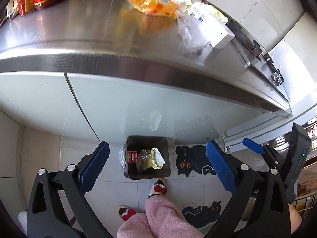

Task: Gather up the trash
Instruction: 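Raise both open tools back over the counter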

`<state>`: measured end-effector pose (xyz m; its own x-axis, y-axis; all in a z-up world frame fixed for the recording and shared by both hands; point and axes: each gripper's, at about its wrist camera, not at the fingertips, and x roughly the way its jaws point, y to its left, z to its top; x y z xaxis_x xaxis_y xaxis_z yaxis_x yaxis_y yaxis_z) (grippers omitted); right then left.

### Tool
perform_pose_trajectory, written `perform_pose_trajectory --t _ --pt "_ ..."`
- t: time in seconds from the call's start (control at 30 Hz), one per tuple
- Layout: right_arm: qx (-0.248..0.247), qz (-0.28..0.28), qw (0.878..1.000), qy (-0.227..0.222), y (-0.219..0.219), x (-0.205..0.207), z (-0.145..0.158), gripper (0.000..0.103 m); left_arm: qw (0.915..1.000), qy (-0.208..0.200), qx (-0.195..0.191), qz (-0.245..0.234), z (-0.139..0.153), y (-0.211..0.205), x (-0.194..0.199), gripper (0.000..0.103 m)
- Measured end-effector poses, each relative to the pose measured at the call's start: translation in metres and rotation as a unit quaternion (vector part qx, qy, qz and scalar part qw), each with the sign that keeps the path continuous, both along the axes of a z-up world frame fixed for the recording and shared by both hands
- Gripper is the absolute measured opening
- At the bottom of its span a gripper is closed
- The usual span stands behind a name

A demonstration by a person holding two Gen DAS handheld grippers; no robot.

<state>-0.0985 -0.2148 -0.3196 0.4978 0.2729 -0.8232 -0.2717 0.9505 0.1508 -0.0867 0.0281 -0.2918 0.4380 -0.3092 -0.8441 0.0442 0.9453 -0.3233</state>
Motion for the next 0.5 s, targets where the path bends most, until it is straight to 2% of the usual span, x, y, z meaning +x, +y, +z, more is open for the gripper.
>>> perform_pose_trajectory --t 0.13,0.27,0.5 --pt "0.017 -0.013 0.999 -0.046 -0.011 0.015 0.053 0.091 0.9995 -0.031 0.004 0.000 0.038 0.006 0.010 0.093" --pt "0.035 -0.023 0.996 -0.075 -0.015 0.038 0.093 0.091 0.9983 -0.057 0.006 0.004 0.069 0.011 0.028 0.093" --pt "0.056 -0.032 0.994 -0.083 -0.016 0.089 0.124 0.091 0.9968 -0.079 0.016 -0.003 0.089 0.000 0.064 0.093"
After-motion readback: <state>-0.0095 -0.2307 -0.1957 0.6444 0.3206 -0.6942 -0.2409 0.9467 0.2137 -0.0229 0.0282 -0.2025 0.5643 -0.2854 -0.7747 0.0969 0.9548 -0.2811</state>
